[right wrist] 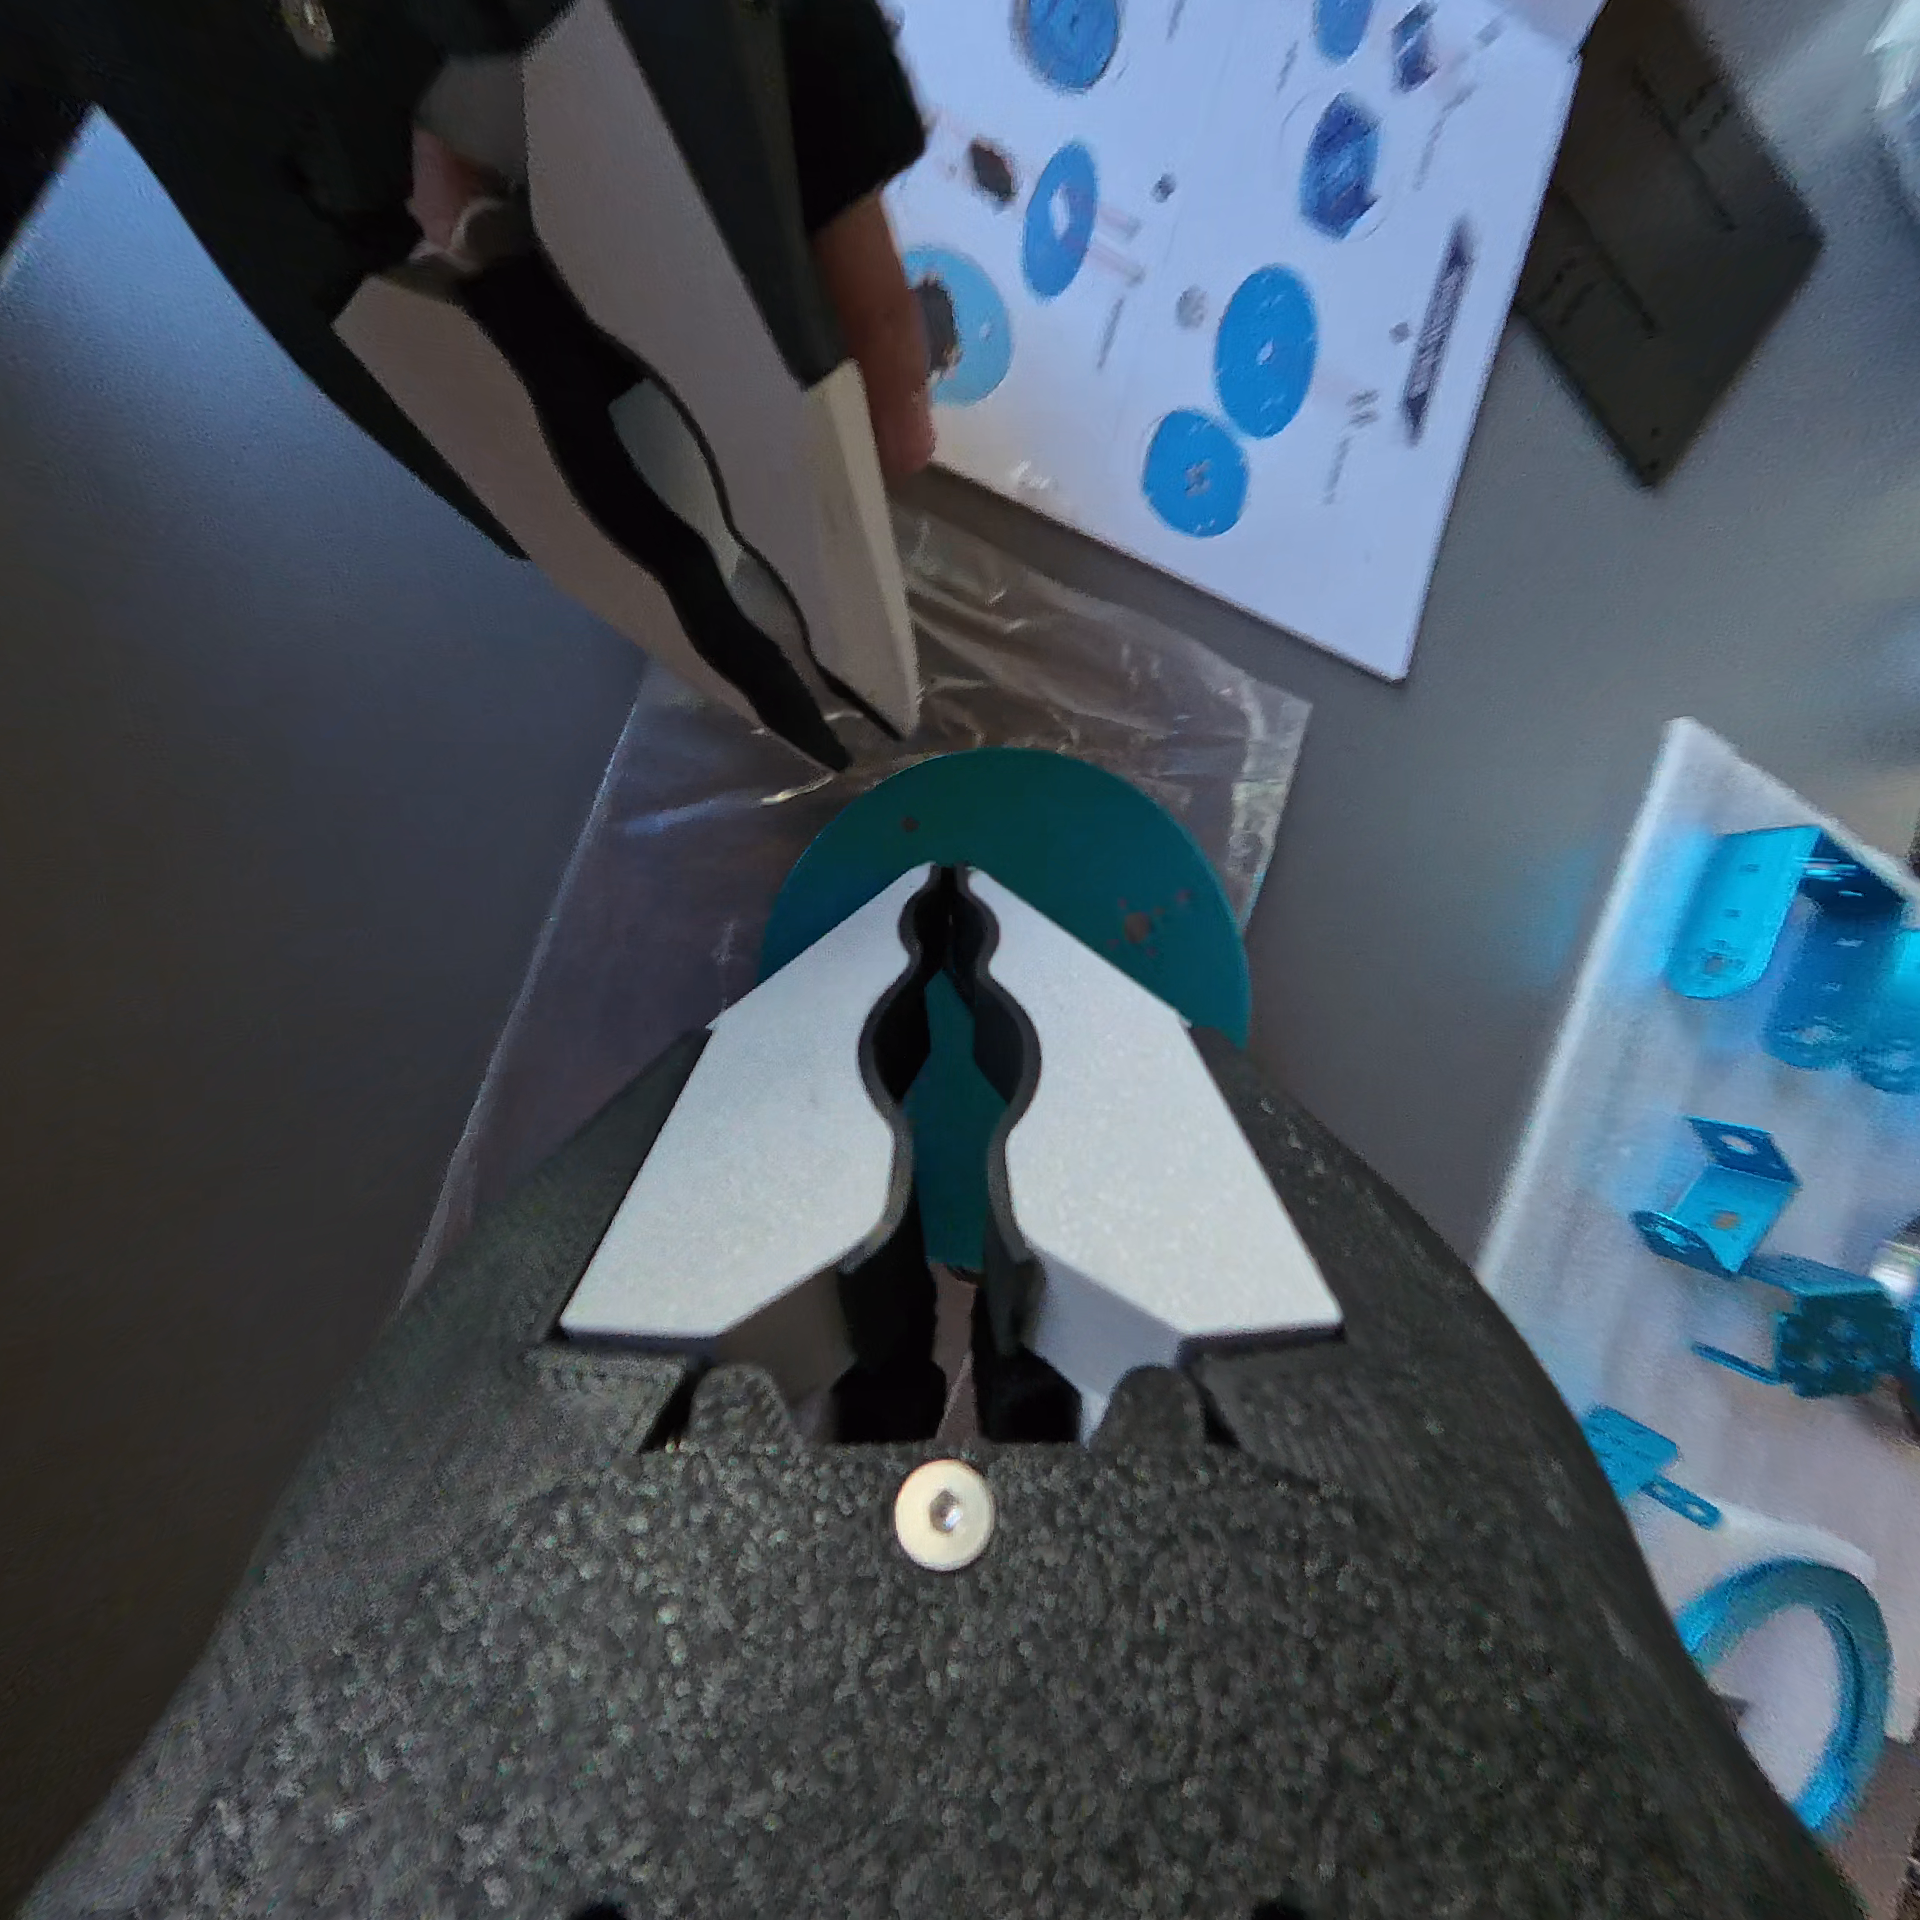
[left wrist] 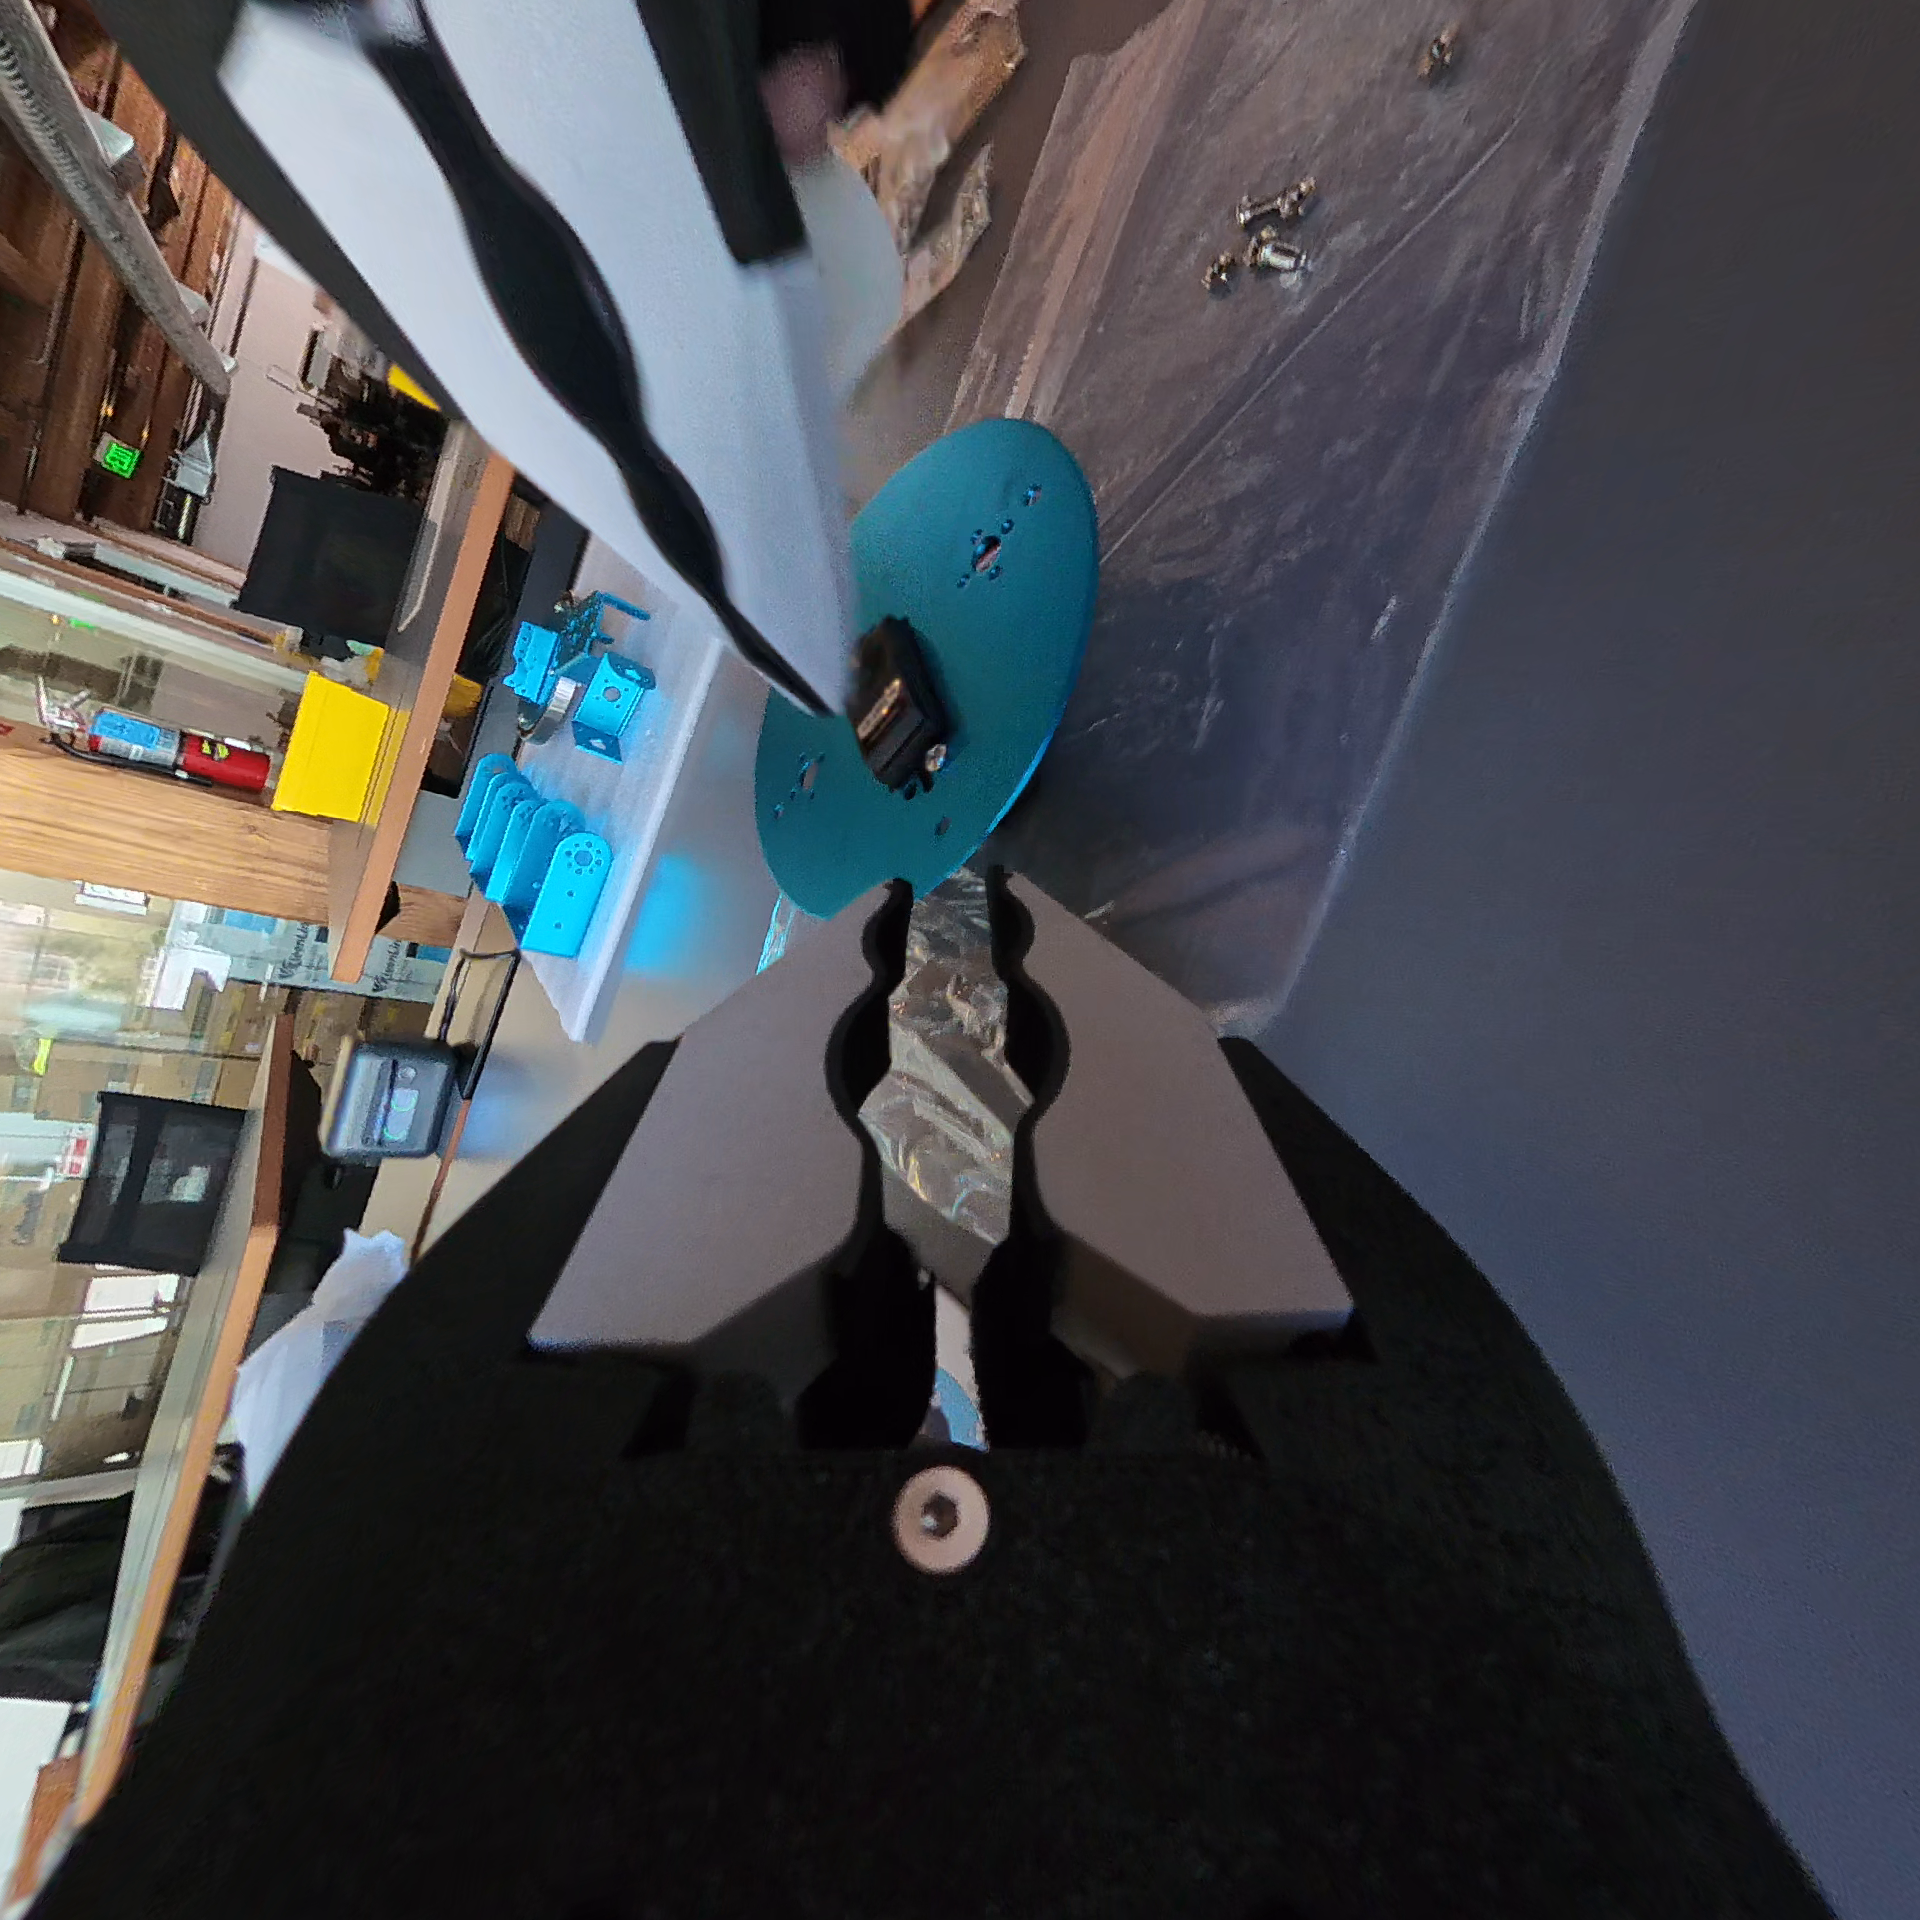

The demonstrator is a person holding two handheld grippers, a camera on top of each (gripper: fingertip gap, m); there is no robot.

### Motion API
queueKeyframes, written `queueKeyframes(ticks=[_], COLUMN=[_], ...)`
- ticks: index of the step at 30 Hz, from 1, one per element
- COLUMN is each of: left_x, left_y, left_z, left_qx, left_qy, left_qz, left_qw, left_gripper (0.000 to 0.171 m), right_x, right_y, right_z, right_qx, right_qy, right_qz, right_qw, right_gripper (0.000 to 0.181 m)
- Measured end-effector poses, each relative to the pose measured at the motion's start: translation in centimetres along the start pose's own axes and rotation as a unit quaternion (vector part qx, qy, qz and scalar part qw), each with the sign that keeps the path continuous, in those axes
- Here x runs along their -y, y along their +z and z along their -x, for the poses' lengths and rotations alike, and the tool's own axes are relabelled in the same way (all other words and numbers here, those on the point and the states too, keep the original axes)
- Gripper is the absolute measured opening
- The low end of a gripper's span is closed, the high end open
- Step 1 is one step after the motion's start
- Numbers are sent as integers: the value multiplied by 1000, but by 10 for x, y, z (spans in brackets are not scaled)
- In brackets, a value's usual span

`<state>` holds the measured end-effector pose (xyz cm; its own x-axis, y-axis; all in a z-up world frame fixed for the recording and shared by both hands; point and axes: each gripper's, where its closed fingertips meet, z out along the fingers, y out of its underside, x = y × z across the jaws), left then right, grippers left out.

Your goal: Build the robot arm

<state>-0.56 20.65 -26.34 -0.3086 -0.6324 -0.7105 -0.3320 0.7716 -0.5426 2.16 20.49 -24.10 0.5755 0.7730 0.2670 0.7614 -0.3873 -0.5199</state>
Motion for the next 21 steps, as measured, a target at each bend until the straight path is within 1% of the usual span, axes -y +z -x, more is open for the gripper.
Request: queueKeyframes(ticks=[3,6,8,10,12,14,16,19,20,21], left_x=[2,0,-2,-5,-9,-11,-8,-2,-3,-4], left_y=[-18,-43,-59,-73,-86,-96,-106,-116,-118,-120], left_z=[4,6,5,2,-2,-4,-7,-12,-11,-10], left_qx=[4,9,12,10,14,26,35,39,45,49], left_qy=[-57,-137,-210,-279,-331,-364,-387,-397,-401,-410], left_qz=[-12,-32,-47,-62,-68,-68,-72,-73,-65,-57], left_qw=[998,990,977,958,941,928,919,914,912,909], left_gripper=[14,14,14,14,14,14,14,14,14,14], right_x=[12,8,-6,-29,-49,-66,-74,-83,-85,-89], right_y=[-43,-74,-76,-69,-63,-61,-66,-78,-80,-81], right_z=[-20,-25,-18,-7,3,15,26,40,42,43], right_qx=[-55,-100,-109,-110,-113,-115,-122,-136,-140,-146], right_qy=[21,66,106,152,204,255,285,316,315,310], right_qz=[-36,-77,-94,-98,-122,-139,-183,-236,-246,-236], right_qw=[998,990,984,977,965,950,933,909,906,909], right_gripper=[0,0,5,8,11,15,21,23,26,29])
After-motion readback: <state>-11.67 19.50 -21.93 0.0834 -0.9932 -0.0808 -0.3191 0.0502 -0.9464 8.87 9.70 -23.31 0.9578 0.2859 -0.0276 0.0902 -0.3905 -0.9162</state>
